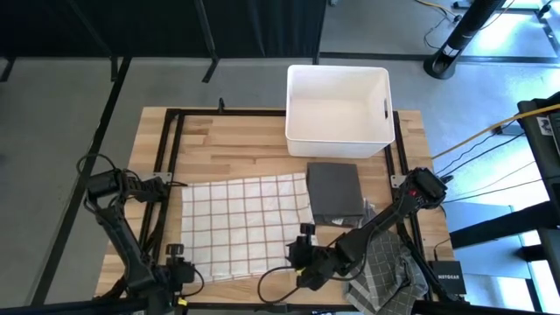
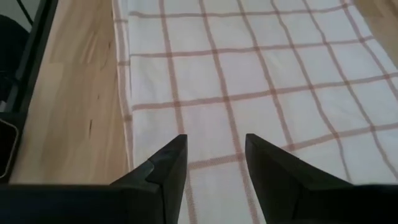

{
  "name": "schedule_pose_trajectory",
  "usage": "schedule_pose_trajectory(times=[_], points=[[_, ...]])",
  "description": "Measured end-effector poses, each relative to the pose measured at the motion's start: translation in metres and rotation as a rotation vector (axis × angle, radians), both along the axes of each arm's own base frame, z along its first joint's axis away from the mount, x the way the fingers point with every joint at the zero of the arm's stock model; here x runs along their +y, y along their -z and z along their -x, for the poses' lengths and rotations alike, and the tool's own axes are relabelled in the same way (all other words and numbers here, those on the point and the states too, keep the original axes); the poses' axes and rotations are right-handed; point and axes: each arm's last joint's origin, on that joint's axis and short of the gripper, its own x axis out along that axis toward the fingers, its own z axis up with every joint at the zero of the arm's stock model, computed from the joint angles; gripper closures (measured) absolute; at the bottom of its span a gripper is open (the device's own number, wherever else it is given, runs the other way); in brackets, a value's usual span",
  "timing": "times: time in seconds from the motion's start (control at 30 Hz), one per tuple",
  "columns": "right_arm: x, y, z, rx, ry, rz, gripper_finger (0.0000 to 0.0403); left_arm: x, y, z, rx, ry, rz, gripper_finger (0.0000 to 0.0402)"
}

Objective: Fold towel
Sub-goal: Fold the white towel

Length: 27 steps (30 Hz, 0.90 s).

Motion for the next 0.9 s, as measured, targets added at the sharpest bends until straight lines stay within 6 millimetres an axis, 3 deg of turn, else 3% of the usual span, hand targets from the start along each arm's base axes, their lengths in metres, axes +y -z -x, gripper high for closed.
schedule_pose_trajectory(times=[0.17,0.4,0.6,0.9], points=[[0.001,0.001,0.001,0.023,-0.025,-0.026,0.0237,0.001,0.0,-0.001,0.0,-0.029,0.0,0.0299],[0.011,0.005,0.011,0.208,-0.139,-0.223,0.0237,0.0,-0.002,-0.001,0.02,-0.024,0.014,0.0363],[0.015,0.024,0.027,0.363,-0.162,-0.13,0.0237,-0.006,-0.01,-0.003,0.01,-0.021,0.048,0.0389],[0.021,0.05,0.032,0.433,-0.245,-0.018,0.0237,-0.003,-0.012,-0.003,0.017,-0.017,0.029,0.04]])
